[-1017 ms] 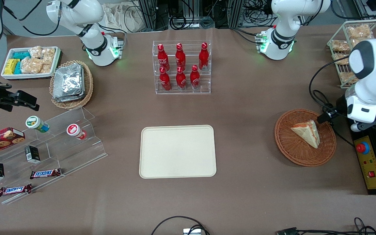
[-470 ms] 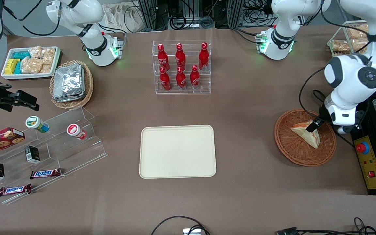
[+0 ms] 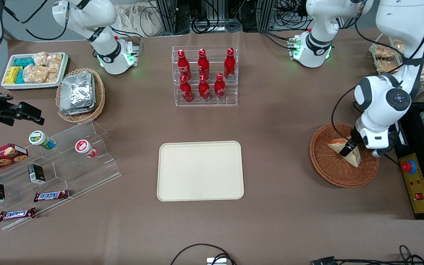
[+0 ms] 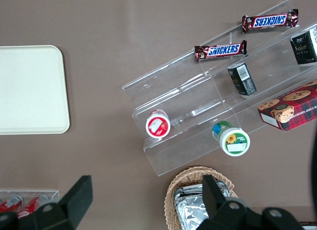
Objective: Place sandwich from basket to tray
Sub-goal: 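Lower the left gripper and close it on the wrapped sandwich, then lift the sandwich out of the basket and carry it toward the tray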
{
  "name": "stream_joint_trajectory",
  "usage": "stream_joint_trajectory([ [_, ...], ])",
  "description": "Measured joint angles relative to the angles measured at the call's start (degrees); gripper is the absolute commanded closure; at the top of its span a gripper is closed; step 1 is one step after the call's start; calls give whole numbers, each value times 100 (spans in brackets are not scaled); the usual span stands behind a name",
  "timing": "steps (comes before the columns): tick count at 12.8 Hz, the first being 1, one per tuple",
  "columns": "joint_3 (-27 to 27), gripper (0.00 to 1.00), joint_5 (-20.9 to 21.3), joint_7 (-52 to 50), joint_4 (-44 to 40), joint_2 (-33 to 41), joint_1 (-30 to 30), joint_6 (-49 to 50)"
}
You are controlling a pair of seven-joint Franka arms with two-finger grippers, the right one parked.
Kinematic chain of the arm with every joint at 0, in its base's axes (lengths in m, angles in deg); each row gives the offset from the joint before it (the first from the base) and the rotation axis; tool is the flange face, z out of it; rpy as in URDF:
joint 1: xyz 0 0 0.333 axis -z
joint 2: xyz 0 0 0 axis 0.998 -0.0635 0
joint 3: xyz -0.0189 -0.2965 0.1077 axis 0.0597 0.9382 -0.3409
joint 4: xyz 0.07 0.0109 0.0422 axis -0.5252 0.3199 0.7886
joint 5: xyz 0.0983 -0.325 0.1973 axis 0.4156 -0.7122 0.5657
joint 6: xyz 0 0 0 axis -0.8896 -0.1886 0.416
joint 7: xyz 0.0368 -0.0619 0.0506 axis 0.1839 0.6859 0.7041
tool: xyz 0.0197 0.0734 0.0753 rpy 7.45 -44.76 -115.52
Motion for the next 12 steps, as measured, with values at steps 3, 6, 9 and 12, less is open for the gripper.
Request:
stream_joint_trajectory([
  [3, 5, 32, 0, -63, 1, -71, 15, -62],
  [6, 5, 76, 0, -65, 1, -70, 14, -68],
  [9, 5, 76, 2, -63, 0, -61, 14, -68],
  [12, 55, 76, 169, -31, -31, 161, 109, 286],
])
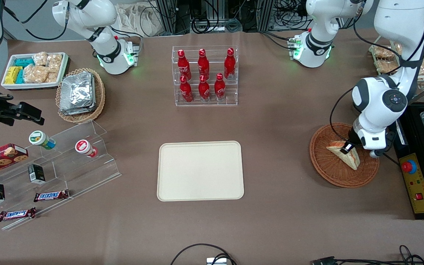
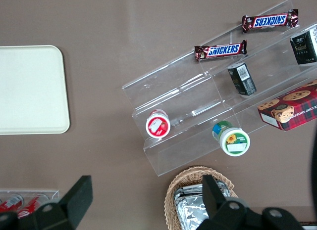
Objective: Place sandwich from basket to tray
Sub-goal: 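Lift the sandwich out of the basket and carry it toward the tray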
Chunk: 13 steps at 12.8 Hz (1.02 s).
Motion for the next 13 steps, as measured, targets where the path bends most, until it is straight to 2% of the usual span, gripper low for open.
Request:
stream_joint_trajectory([
  [2, 55, 76, 289, 24, -82, 449, 304, 681],
  [6, 139, 76, 369, 536, -437, 1209, 1147, 1751],
  [8, 171, 76, 370, 592, -804, 1201, 1651, 2071],
  [13, 188, 76, 369, 593, -1607, 708, 2637, 2127],
])
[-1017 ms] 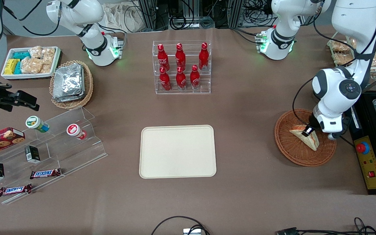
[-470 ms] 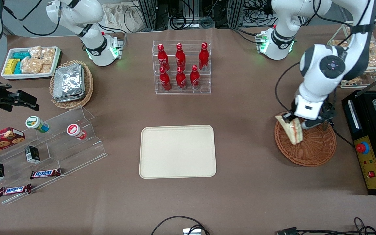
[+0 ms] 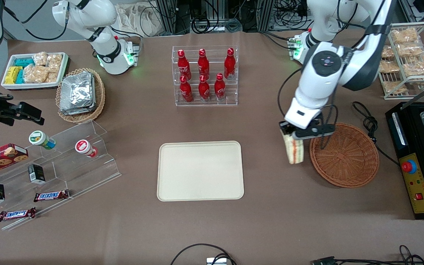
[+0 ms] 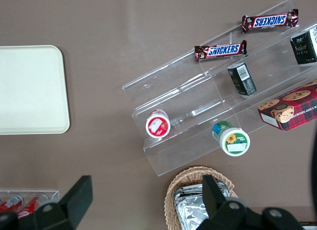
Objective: Place sandwich from basket to tray
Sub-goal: 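Lift the sandwich out of the basket and carry it toward the tray, then lower the held sandwich onto the cream tray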
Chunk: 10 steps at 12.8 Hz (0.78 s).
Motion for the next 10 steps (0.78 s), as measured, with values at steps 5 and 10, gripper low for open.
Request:
stream_joint_trajectory([
  [5, 2, 76, 0, -303, -1179, -1192, 823, -3],
  [10, -2, 75, 3, -650, -2541, -2642, 1187, -12],
])
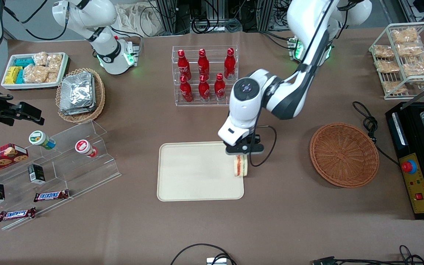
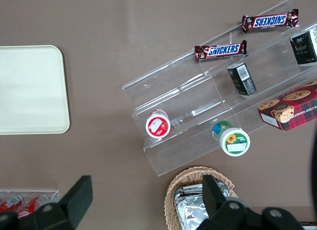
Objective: Place sandwich from basket to tray
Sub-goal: 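Lower the held sandwich onto the cream tray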
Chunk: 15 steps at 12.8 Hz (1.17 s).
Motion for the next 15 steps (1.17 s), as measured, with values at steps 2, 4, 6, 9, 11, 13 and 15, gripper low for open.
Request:
stream_joint_trajectory([
  [2, 0, 75, 0, -18, -388, -454, 42, -61],
  [4, 1, 75, -1, -25, -676, -849, 58, -247],
  [6, 1, 75, -1, -25, -762, -1090, 62, -509],
  [9, 51, 75, -1, -24, -780, -1274, 68, -619],
  [11, 111, 74, -1, -22, -781, -1291, 72, -619],
  [13, 178, 65, -1, -21, -781, -1319, 74, -617],
  [15, 187, 52, -1, -19, -781, -1350, 74, -618],
])
